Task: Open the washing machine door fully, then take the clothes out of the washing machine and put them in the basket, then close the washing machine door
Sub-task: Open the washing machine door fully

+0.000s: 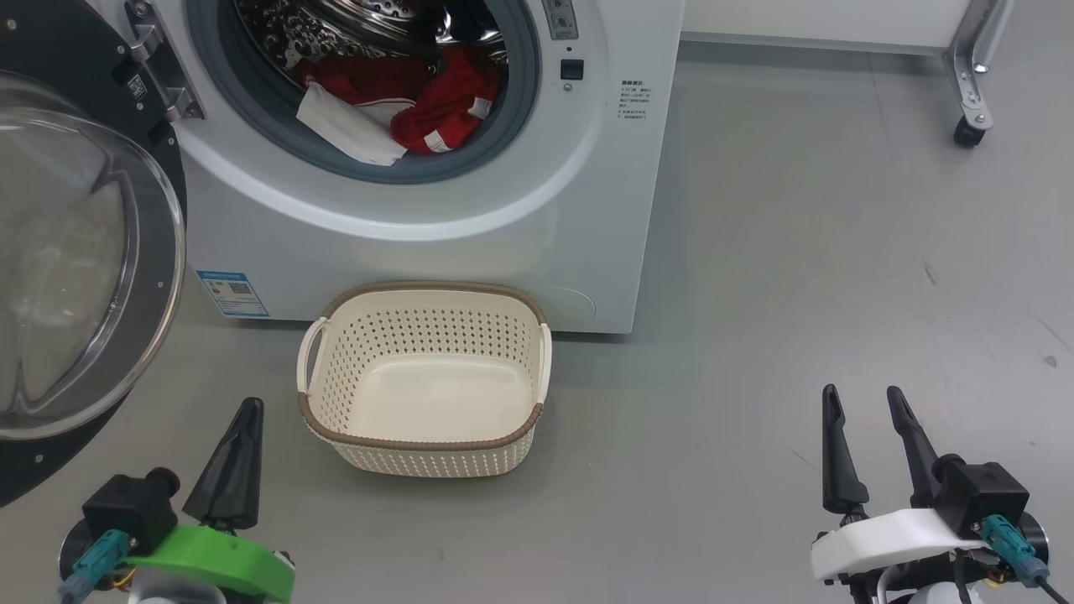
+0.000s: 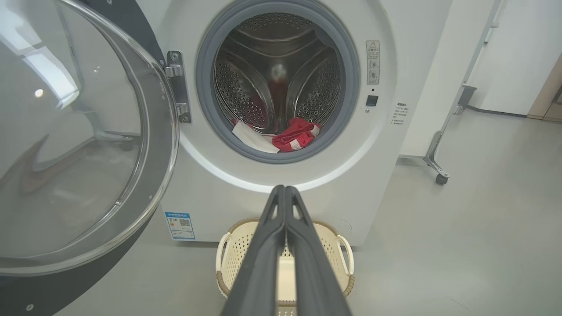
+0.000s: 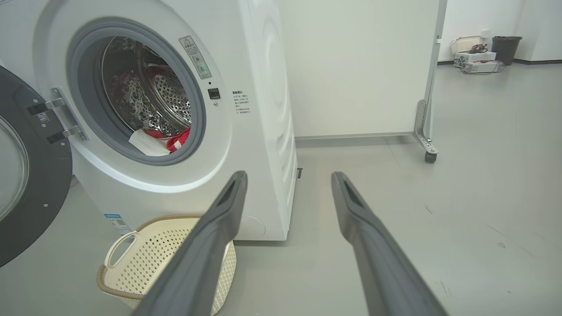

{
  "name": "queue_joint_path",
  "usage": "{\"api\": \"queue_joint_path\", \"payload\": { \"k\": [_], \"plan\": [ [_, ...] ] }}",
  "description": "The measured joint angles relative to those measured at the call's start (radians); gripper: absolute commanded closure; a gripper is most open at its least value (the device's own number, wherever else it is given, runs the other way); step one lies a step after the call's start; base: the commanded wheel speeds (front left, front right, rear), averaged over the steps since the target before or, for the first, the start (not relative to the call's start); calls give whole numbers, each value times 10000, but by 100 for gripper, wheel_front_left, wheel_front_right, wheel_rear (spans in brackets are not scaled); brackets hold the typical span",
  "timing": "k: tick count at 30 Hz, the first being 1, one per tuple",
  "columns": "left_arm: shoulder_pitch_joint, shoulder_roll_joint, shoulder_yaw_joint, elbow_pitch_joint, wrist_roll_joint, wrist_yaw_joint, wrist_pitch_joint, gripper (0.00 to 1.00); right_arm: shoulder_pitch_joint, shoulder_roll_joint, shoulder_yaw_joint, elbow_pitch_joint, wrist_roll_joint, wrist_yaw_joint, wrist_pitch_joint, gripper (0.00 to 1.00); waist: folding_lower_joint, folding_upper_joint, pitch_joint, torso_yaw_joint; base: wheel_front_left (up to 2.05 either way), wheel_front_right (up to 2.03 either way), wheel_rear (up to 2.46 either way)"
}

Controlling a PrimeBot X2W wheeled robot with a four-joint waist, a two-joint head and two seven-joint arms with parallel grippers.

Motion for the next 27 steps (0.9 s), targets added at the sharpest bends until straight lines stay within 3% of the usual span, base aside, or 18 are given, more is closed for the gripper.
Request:
{"api": "queue_joint_path", "payload": {
  "k": [1, 2, 3, 4, 27],
  "plan": [
    [35, -23, -12, -71, 21, 0, 0, 100, 8, 0, -10, -10, -13, 0, 0, 0, 0, 0, 8, -9, 0, 0, 0],
    [75, -23, -12, -121, 23, 0, 0, 70, 13, 0, -13, -25, -44, 0, 0, 0, 0, 0, 17, -18, 0, 0, 0],
    [126, -27, -2, -180, 23, 0, 0, 14, 17, 4, -13, -46, -73, 0, 0, 0, 0, 0, 26, -28, 0, 0, 0],
    [174, -36, 17, -236, 23, 0, 0, 0, 22, 4, -13, -61, -73, 0, 0, 0, 0, 0, 36, -38, 0, 0, 0],
    [509, -105, 261, -917, 117, -2, 0, 0, 158, 59, -117, -326, -161, 2, 0, 0, 0, 0, 272, -81, 0, 0, 0]
  ]
}}
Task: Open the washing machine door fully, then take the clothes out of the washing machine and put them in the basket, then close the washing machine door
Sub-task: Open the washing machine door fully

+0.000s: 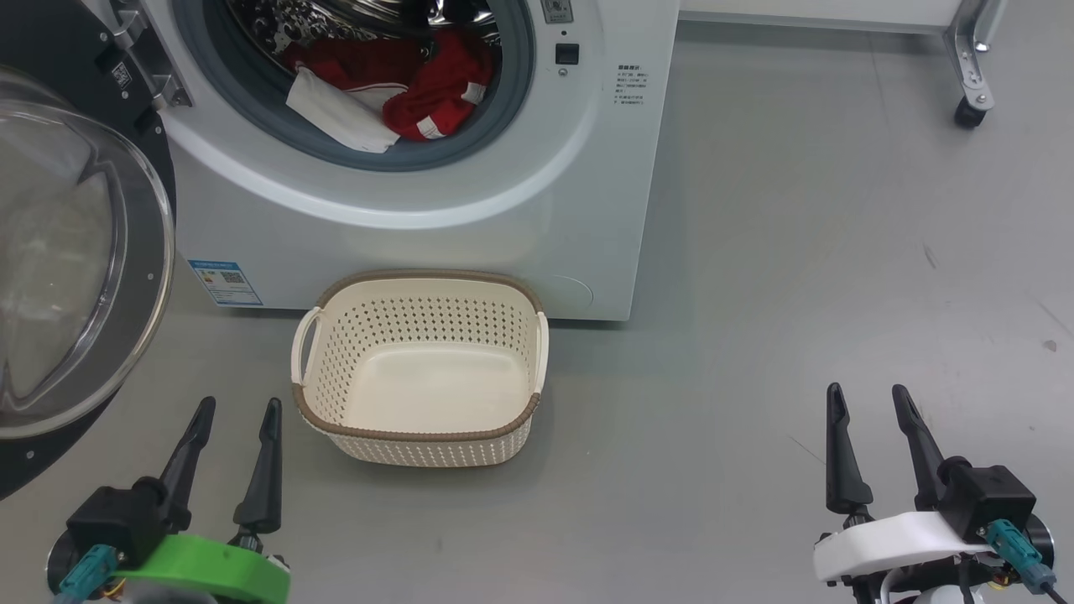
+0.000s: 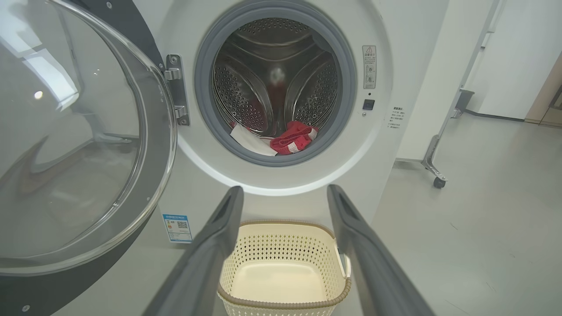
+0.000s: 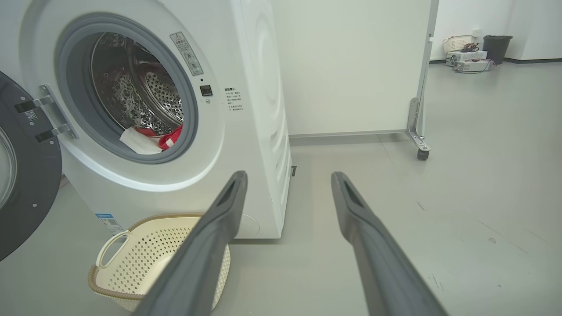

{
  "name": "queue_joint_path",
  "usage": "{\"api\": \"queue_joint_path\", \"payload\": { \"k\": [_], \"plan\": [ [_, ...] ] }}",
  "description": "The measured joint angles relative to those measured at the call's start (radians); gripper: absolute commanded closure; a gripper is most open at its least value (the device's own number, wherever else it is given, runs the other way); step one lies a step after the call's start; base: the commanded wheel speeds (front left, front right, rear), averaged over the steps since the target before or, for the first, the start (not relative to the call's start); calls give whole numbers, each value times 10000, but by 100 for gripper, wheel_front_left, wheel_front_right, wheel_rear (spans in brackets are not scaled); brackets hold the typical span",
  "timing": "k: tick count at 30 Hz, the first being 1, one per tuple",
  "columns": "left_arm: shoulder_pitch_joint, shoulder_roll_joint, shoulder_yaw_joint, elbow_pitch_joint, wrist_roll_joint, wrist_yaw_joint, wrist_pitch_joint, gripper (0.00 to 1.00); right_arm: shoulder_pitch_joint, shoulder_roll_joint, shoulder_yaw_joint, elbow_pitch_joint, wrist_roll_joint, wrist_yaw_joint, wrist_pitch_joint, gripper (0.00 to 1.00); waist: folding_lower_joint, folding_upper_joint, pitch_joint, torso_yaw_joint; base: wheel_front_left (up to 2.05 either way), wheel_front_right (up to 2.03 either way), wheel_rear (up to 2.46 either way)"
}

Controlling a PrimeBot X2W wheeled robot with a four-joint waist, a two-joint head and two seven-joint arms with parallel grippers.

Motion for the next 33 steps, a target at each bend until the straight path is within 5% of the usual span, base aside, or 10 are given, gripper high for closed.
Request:
{"api": "queue_joint_path", "payload": {
  "k": [33],
  "plan": [
    [155, -29, 19, -138, 73, 0, 0, 0, 19, 36, -12, -4, -54, 12, -2, 0, 0, 0, 58, 86, 0, 0, 0]
  ]
}}
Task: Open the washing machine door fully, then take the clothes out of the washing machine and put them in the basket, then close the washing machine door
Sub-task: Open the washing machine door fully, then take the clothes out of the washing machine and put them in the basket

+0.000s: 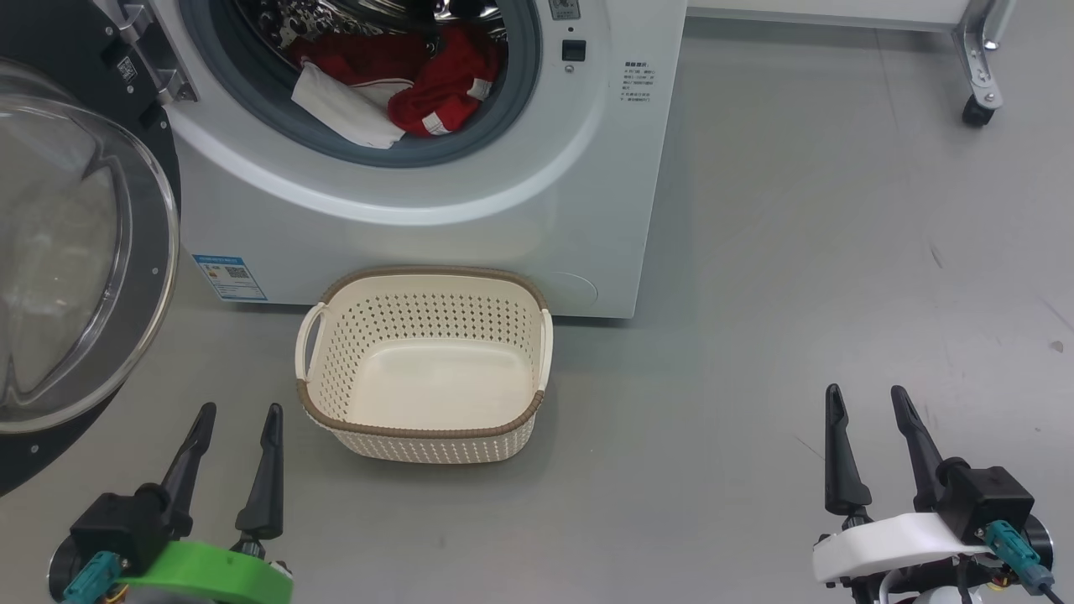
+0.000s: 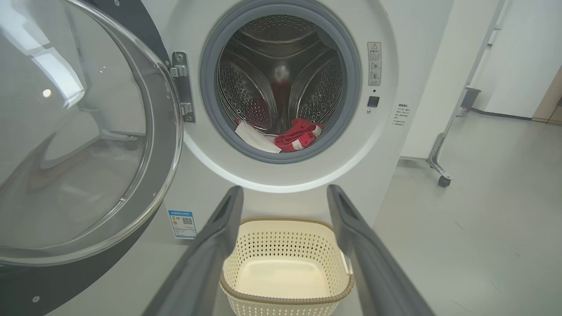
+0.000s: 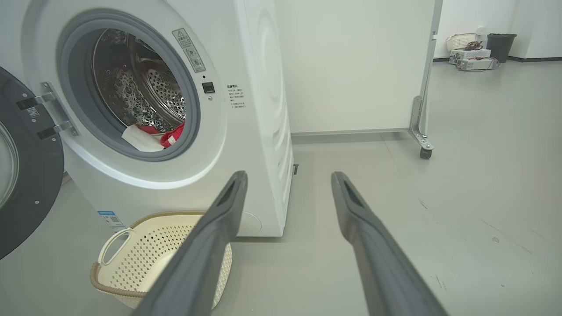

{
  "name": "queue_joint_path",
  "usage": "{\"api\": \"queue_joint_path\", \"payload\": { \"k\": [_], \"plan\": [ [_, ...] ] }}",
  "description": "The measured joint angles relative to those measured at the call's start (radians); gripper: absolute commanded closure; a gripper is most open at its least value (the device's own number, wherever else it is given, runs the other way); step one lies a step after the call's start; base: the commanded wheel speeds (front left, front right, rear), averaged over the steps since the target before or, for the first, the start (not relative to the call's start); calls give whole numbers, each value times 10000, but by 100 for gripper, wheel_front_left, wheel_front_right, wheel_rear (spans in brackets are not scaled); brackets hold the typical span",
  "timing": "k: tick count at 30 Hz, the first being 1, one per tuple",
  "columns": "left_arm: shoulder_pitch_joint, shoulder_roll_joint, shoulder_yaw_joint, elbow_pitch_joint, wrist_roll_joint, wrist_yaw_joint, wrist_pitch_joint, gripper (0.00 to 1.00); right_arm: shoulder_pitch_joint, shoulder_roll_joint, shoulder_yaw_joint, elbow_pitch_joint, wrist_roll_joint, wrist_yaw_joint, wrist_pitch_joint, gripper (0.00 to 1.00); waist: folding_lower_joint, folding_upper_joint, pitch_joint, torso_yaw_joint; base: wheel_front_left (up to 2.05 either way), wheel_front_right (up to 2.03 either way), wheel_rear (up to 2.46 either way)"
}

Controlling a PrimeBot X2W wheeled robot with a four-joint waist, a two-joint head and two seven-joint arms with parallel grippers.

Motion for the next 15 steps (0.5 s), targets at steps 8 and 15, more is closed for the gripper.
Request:
{"api": "queue_joint_path", "payload": {
  "k": [8, 15],
  "plan": [
    [0, -58, -222, -286, -389, 0, 0, 0, 0, 4, 0, 4, -13, 0, 0, 0, 0, 0, -1, 3, 4, -4, 0],
    [0, -56, -161, -339, -456, 0, 0, 0, 2, 10, 0, 12, -27, 4, 2, 0, 0, 0, 4, 7, 30, -30, 0]
  ]
}}
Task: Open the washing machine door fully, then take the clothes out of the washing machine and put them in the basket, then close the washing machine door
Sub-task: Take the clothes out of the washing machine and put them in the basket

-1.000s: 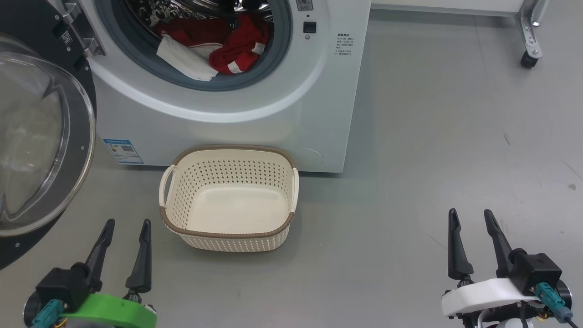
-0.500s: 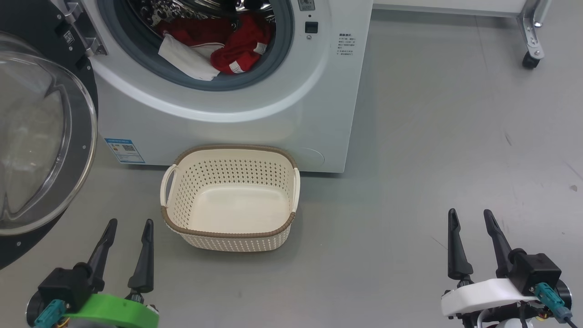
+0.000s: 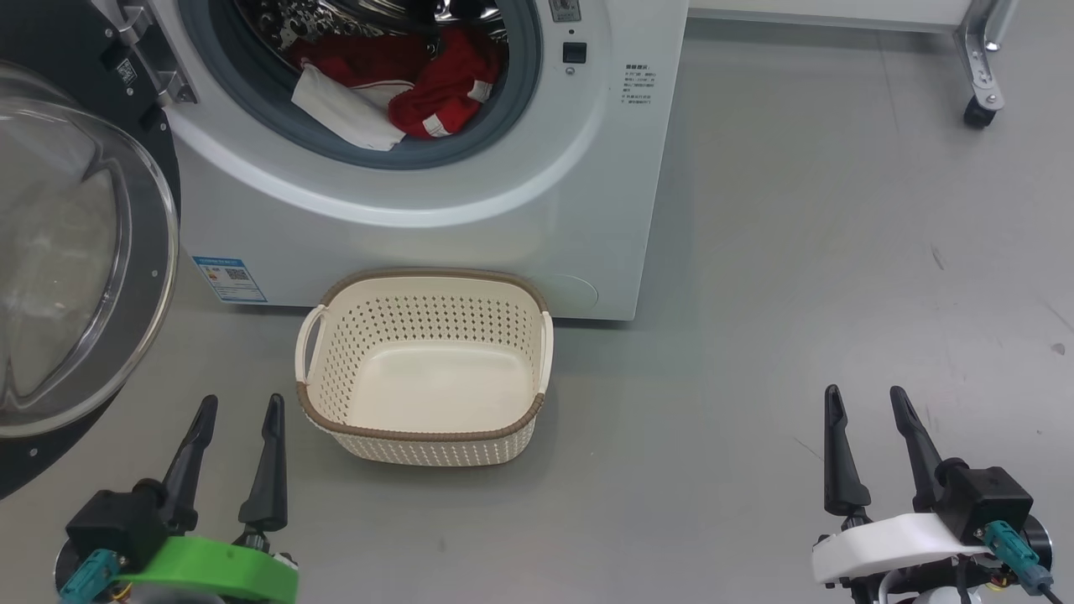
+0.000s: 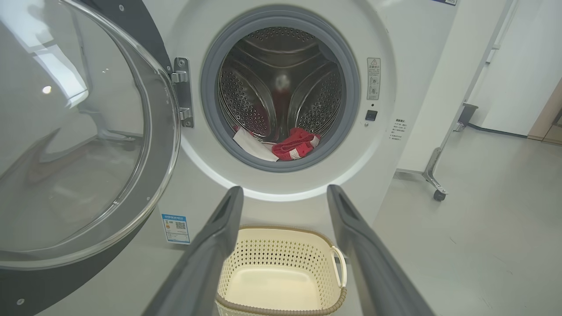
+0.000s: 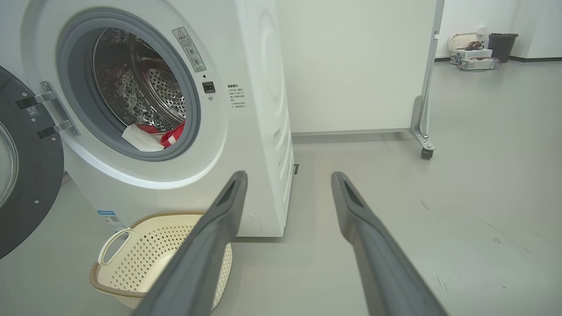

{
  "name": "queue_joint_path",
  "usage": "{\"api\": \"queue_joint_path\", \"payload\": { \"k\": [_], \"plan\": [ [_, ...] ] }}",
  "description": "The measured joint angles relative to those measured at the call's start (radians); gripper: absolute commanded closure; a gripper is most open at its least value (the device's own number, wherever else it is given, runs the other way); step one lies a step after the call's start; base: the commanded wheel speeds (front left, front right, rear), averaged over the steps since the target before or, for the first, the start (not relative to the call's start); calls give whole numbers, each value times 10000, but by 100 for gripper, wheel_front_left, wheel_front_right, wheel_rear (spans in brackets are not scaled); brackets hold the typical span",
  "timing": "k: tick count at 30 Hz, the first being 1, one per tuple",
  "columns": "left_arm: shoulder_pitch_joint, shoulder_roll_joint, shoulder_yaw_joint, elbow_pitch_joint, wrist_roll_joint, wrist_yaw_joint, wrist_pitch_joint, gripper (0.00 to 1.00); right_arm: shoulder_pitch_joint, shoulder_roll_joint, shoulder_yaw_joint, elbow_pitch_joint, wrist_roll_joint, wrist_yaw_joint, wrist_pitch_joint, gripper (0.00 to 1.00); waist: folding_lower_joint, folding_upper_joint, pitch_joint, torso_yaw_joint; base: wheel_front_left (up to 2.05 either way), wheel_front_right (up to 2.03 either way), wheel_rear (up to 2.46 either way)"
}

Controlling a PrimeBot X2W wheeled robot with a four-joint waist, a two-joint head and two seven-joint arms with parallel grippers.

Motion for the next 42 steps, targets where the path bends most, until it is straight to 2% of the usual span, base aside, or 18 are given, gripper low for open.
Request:
{"api": "queue_joint_path", "payload": {
  "k": [22, 42],
  "plan": [
    [8, 46, 92, -8, -121, 0, 0, 0, 1, 10, 13, 63, -59, 79, -2, 0, 0, 0, 71, 55, 86, -86, 0],
    [9, 90, 222, 121, 290, 0, 0, 0, -1, 13, 40, 150, -117, 79, -2, 0, 0, 0, 100, 133, 107, -107, 0]
  ]
}}
